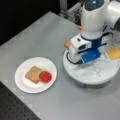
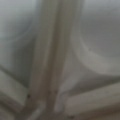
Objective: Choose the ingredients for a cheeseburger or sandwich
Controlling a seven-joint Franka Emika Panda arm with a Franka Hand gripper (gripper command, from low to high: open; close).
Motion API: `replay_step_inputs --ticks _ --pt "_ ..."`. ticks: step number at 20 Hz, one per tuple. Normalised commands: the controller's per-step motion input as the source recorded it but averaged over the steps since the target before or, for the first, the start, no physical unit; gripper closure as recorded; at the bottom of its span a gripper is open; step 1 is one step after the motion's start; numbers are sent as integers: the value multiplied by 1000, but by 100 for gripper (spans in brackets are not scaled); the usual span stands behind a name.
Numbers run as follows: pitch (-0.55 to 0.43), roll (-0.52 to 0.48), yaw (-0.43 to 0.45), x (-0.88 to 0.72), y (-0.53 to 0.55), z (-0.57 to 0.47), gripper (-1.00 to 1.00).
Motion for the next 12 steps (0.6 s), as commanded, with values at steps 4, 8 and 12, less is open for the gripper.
replay_step_inputs --ticks 4,8,12 --pt "44 74 405 117 -105 -140 -100" --pt "47 78 384 111 -128 -146 -100" --pt "60 83 300 105 -163 -143 -100"
